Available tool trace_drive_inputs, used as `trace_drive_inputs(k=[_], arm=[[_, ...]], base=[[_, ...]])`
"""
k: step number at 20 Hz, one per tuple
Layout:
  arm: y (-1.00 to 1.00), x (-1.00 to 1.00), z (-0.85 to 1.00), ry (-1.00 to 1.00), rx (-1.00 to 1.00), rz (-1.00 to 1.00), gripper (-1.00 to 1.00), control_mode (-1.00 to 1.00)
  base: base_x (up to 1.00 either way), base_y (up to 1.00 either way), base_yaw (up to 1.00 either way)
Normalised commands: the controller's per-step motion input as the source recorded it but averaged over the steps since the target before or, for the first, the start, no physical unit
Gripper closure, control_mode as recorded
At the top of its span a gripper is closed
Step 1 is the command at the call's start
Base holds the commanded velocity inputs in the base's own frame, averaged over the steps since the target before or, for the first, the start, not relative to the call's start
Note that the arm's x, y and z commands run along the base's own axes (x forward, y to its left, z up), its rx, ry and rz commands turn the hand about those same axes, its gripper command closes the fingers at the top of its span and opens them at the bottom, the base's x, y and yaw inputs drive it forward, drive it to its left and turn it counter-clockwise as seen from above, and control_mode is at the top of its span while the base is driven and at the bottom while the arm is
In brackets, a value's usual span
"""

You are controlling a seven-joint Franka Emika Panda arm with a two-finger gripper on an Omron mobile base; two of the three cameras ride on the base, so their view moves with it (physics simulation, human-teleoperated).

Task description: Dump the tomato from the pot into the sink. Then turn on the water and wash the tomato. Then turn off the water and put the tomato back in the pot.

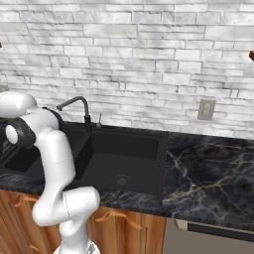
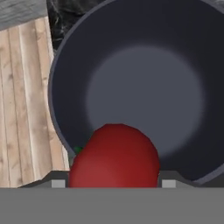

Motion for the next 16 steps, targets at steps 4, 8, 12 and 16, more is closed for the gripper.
trace_drive_inputs(k=[4,8,12,16], arm=[[0.02,0.0,-0.2,-0.02,-0.01,0.0,1.0,-1.0],[0.0,0.0,-0.24,-0.04,-0.03,0.0,1.0,-1.0],[0.0,0.0,-0.25,-0.06,-0.02,0.0,1.0,-1.0],[0.0,0.0,-0.16,-0.06,-0.01,0.0,1.0,-1.0]], base=[[0.0,0.0,0.0],[0.0,0.0,0.0],[0.0,0.0,0.0],[0.0,0.0,0.0]])
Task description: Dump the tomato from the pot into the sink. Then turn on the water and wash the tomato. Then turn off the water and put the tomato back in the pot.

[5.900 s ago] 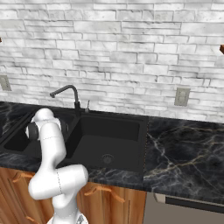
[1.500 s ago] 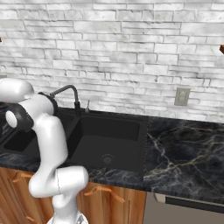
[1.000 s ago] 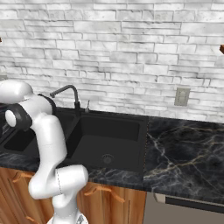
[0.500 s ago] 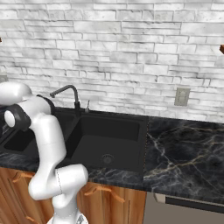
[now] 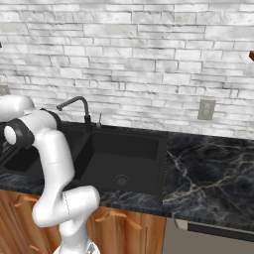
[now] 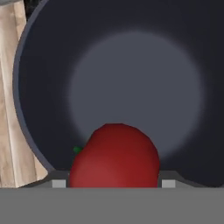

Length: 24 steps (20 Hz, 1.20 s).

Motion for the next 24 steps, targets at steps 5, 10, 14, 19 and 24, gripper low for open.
trace_drive_inputs(k=[5,10,14,19,24], arm=[[0.01,0.0,-0.11,-0.03,-0.01,0.0,-1.0,-1.0],[0.0,0.0,-0.09,0.0,-0.01,0.0,-1.0,-1.0],[0.0,0.0,-0.02,0.0,0.0,0.0,-1.0,-1.0],[0.0,0.0,0.09,0.0,0.0,0.0,-1.0,-1.0],[-0.06,-0.06,0.57,0.0,0.0,-0.01,-1.0,-1.0]], base=[[0.0,0.0,0.0],[0.0,0.0,0.0],[0.0,0.0,0.0],[0.0,0.0,0.0],[0.0,0.0,0.0]])
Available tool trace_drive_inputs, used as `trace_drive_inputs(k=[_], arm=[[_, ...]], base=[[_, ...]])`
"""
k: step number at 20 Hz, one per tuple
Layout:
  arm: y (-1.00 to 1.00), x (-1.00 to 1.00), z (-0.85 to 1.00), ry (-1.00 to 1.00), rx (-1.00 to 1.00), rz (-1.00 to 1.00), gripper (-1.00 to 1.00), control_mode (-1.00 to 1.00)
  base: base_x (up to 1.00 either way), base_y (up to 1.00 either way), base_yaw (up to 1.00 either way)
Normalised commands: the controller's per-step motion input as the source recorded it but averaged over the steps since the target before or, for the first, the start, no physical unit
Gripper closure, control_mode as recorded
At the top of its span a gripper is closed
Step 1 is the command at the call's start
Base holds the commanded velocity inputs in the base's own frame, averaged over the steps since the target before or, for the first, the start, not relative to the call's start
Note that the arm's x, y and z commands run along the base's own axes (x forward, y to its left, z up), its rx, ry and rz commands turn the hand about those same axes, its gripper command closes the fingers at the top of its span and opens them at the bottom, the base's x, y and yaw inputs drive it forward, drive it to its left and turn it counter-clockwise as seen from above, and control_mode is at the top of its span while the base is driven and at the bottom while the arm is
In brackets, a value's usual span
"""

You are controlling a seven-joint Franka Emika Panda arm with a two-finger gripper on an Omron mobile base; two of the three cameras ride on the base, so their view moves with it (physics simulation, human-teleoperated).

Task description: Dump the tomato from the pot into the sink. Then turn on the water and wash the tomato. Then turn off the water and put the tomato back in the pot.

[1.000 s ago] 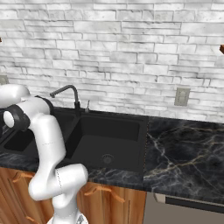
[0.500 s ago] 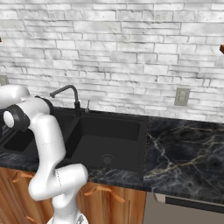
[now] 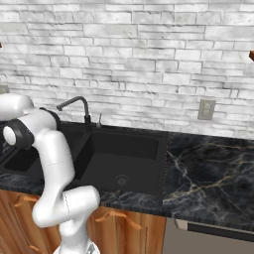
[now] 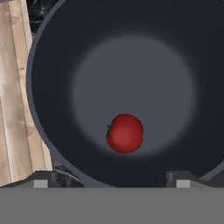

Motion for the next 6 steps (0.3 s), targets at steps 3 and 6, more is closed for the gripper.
trace_drive_inputs(k=[3,6], arm=[[-0.28,-0.16,0.8,0.0,0.0,-0.03,-1.0,-1.0],[-0.49,-0.22,0.58,0.0,0.0,-0.05,-1.0,-1.0]], base=[[0.0,0.0,0.0],[0.0,0.0,0.0]])
